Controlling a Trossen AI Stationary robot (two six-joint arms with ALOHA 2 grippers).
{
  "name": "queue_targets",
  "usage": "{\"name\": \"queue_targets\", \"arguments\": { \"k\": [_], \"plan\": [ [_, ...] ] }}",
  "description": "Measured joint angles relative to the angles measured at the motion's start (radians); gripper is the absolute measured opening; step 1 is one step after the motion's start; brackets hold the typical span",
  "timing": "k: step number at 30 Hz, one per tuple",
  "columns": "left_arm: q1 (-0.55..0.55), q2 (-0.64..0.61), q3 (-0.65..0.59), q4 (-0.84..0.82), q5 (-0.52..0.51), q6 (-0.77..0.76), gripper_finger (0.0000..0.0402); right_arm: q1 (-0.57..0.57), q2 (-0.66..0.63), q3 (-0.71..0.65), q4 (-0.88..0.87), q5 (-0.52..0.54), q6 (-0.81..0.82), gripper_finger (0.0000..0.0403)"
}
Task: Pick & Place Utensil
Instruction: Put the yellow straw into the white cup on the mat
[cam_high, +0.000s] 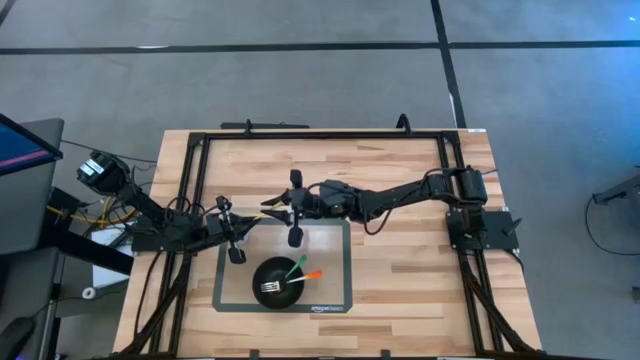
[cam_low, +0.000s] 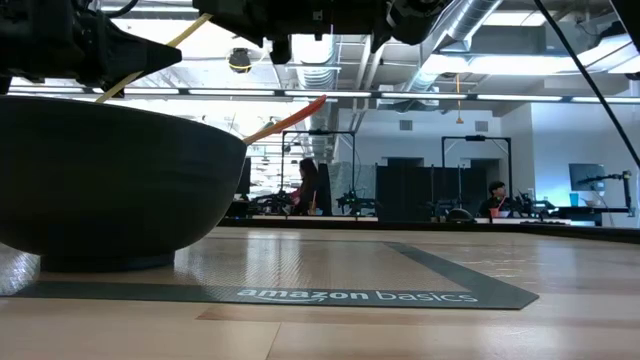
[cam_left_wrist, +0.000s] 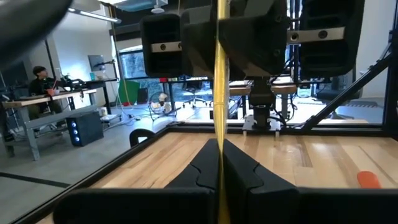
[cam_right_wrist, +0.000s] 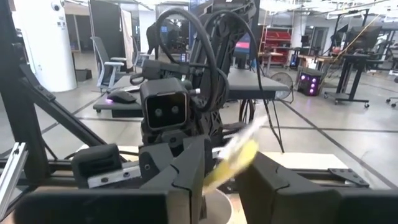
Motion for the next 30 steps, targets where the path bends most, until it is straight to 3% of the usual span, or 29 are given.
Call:
{"name": "queue_targets", "arguments": {
  "k": [9, 15, 20, 30],
  "plan": [
    [0.000, 0.000, 0.000, 0.003, -0.002, 0.000, 0.0006, 0.000, 0.000, 0.000, -0.025, 0.016, 0.001, 0.0065],
    [0.001, 0.000, 0.000, 0.003, -0.005, 0.000, 0.0006, 0.000, 0.000, 0.000, -0.024, 0.019, 0.000, 0.0011],
    [0.001, 0.000, 0.000, 0.004, -0.041, 0.000, 0.0009, 0.007, 0.000, 0.000, -0.025, 0.019, -0.013, 0.0014],
    [0.007, 0.000, 0.000, 0.006, -0.063, 0.000, 0.0066, 0.013, 0.000, 0.000, -0.008, 0.019, -0.016, 0.0004]
  ]
}}
